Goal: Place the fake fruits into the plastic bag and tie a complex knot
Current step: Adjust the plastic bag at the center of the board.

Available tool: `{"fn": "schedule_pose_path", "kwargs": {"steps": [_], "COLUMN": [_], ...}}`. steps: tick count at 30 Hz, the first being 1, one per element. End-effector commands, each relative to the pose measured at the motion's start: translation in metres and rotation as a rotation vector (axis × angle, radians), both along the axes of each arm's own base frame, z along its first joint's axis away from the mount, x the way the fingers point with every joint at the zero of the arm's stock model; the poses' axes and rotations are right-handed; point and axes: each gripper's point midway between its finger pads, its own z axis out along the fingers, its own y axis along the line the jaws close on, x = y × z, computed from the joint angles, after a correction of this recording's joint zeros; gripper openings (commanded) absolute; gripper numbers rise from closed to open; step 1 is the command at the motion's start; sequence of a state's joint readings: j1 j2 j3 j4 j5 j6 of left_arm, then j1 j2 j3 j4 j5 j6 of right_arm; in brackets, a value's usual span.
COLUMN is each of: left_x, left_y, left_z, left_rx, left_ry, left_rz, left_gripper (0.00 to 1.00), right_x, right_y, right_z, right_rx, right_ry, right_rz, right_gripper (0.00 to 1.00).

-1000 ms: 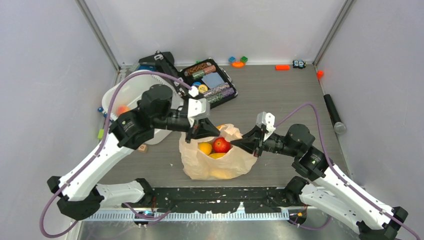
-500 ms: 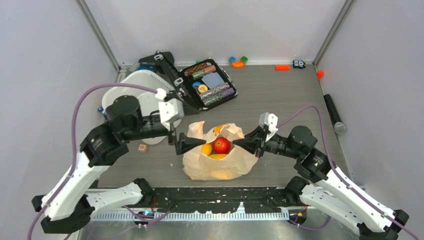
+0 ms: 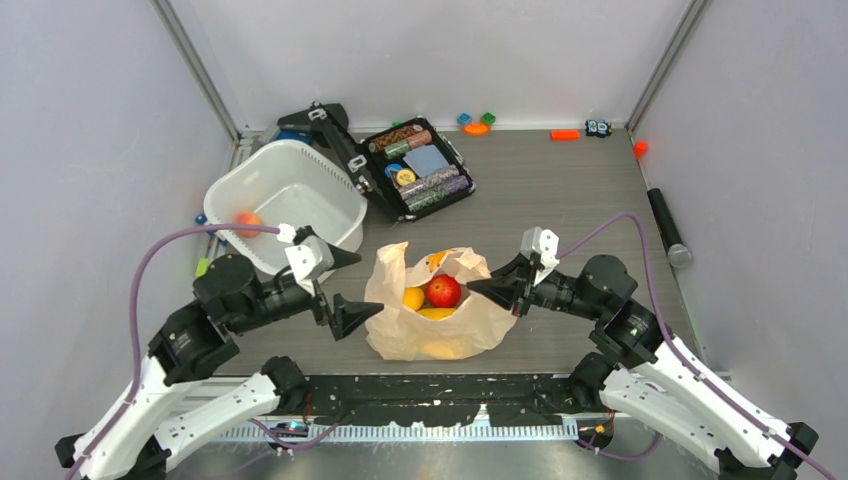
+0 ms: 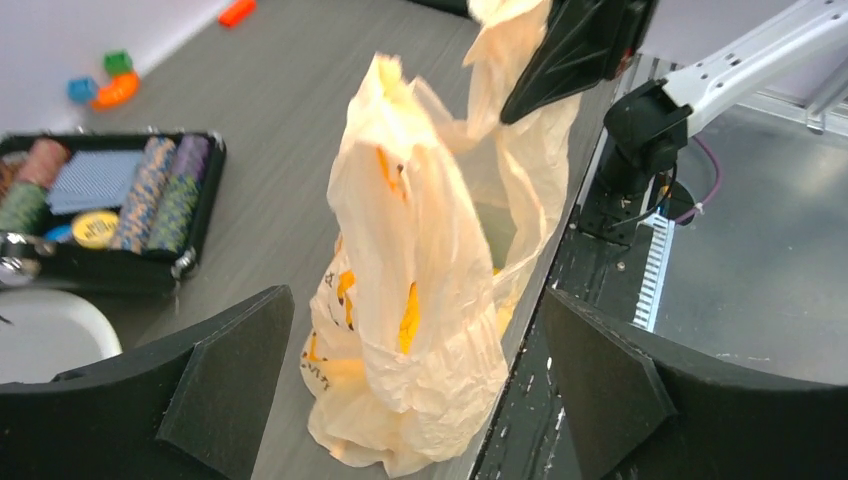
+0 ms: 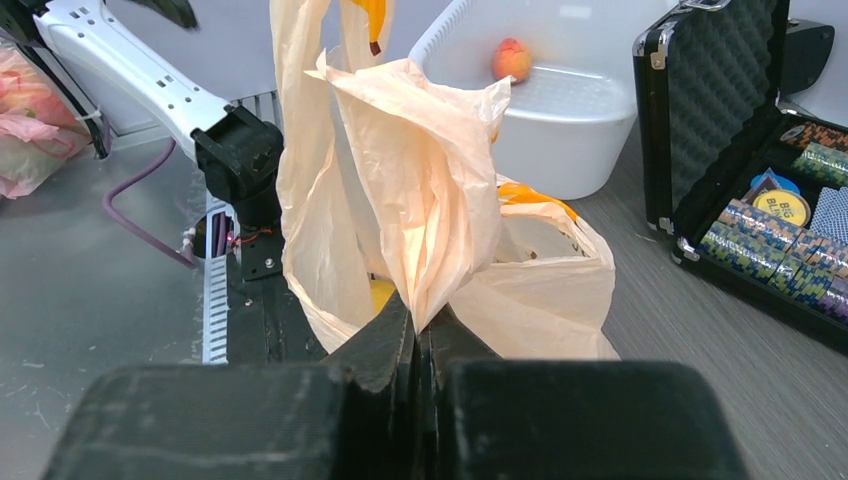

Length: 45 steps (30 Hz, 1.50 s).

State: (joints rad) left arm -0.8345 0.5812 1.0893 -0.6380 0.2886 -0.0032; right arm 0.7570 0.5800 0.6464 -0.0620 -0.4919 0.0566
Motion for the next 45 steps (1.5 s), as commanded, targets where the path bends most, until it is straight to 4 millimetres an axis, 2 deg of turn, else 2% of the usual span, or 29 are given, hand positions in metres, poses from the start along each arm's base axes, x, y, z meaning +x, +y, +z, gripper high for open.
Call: {"fn": "schedule_pose_path", "kwargs": {"steps": [1,7,15,20,24,28,30,35,39,45], "left_x": [0.012,0.020,0.031,0.030,0.023,0.018,0.019,0.016,0.023,0.011], "left_y": [-0.008,-0.023,-0.031,-0.043,-0.056,-0.064,-0.067,-0.075,-0.079,-0.086], "left_z": [-0.002,-0.009,-0.019,-0.020,-0.027,-0.026,-0.027,-0.035,-0.048,-0.067], "left_rx": [-0.100,-0.125,-0.170,-0.203,-0.165,-0.131,-0.094,0.028,0.127,0.262], "left_ry": [0.043,0.084,0.138,0.187,0.257,0.289,0.308,0.376,0.445,0.468], "left_rz": [0.048,0.025,0.005,-0.064,-0.155,-0.224,-0.243,-0.332,-0.347,-0.427], "left_gripper": [0.99,0.96,0.75,0.71,0.47,0.12,0.00,0.00,0.00,0.00], "right_x": [-0.003,-0.007,-0.010,-0.010,-0.011,-0.012,-0.016,-0.031,-0.041,-0.044], "right_y": [0.000,0.000,0.000,0.002,0.003,0.004,0.005,0.013,0.018,0.024], "right_z": [0.015,0.017,0.019,0.018,0.017,0.015,0.013,0.012,0.015,0.011], "right_rx": [0.052,0.059,0.063,0.058,0.049,0.031,0.022,0.008,-0.007,-0.033], "right_ry": [-0.035,-0.031,-0.034,-0.031,-0.024,-0.016,-0.005,0.044,0.085,0.139], "right_rz": [0.011,0.029,0.040,0.051,0.060,0.070,0.098,0.204,0.280,0.331], "right_gripper": [0.05,0.05,0.05,0.05,0.05,0.05,0.05,0.05,0.05,0.05]}}
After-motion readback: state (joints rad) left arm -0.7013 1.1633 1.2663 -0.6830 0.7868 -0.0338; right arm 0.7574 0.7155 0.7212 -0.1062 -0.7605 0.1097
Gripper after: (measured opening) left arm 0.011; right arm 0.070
